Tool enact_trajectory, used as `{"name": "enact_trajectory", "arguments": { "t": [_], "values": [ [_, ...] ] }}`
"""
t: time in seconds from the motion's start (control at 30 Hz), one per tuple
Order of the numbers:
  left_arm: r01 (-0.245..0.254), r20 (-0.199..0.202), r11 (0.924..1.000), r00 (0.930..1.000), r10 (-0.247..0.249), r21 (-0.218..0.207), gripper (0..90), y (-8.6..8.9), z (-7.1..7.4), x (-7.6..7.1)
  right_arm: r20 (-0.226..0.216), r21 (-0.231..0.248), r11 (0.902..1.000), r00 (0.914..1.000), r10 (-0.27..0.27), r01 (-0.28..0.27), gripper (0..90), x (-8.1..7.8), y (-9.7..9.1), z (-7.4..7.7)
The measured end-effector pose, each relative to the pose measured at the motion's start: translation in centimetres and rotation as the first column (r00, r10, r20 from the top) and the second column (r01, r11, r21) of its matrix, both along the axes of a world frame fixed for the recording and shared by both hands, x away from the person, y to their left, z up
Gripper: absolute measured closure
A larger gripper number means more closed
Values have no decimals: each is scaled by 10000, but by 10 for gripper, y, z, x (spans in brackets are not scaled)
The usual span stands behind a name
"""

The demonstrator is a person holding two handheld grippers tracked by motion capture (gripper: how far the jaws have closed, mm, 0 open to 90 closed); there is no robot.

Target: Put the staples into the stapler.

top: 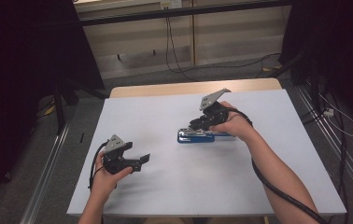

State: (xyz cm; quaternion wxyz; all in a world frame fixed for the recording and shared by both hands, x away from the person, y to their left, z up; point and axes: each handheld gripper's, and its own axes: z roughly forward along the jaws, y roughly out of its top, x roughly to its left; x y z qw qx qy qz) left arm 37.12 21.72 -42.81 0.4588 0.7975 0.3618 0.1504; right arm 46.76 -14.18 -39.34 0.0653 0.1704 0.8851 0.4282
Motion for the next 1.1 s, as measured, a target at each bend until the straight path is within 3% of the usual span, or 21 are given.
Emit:
{"name": "enact_trajectory", "arguments": {
  "t": [1.1],
  "values": [
    [-20, -67, 10000, 10000, 21, 50, 101, 1, -2, -1, -23, -90, 9999, 9999, 129, -129, 799, 16, 2, -7]
  ]
}}
